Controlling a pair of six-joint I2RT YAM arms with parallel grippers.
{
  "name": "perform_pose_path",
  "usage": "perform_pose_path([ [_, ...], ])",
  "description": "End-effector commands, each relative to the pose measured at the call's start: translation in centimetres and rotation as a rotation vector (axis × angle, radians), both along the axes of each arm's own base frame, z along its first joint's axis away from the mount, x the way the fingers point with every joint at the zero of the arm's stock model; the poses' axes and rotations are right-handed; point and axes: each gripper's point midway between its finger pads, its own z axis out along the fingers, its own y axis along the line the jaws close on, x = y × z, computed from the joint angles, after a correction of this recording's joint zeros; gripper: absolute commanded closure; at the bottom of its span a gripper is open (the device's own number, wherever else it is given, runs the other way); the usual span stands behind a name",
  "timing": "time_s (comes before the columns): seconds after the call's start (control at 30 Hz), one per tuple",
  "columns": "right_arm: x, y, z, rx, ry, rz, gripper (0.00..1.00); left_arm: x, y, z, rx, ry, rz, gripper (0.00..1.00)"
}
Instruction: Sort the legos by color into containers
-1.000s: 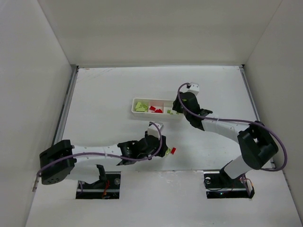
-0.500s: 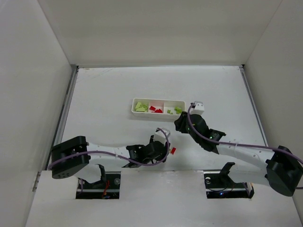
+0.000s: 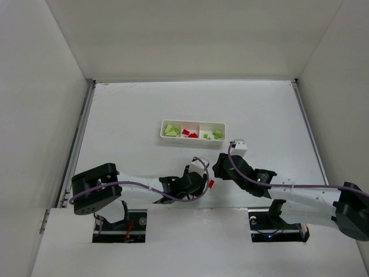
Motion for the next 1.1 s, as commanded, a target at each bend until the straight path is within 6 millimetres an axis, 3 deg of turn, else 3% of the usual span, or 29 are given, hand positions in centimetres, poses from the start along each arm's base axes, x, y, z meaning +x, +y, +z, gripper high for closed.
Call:
perform_pose_path([
  [0.0,-1.2,-0.9,-0.7,-0.007,0.031,-0.026,0.46,1.1,-1.5,1.6,-0.051,-0.041,0.007,0.55],
  [0.27,-2.2,-1.2,-1.8,-0.010,0.068,-0.037,0.46,2.3,-2.6,1.3,-0.037,-0.055,0.015,0.53],
  [0.47,-2.5,-1.2,-1.9,-0.026,0.080,-0.029,0.49,3.8,-2.0,1.3,-0.024,-0.069,0.067,0.70],
  [0.63,-3.5,0.1,-2.2,-0.037,0.116,0.021,0.50,5.2,0.8,2.0,-0.032,-0.078,0.151,0.79],
  [0.83,-5.3,3.1,-3.1,-0.068,0.157,0.097,0.32,7.3,4.4,5.1,-0.122,-0.089,0.281,0.80],
  [1.07,-5.0,4.8,-4.4,-0.094,0.179,0.094,0.42,9.2,7.9,9.3,-0.242,-0.144,0.394,0.80],
])
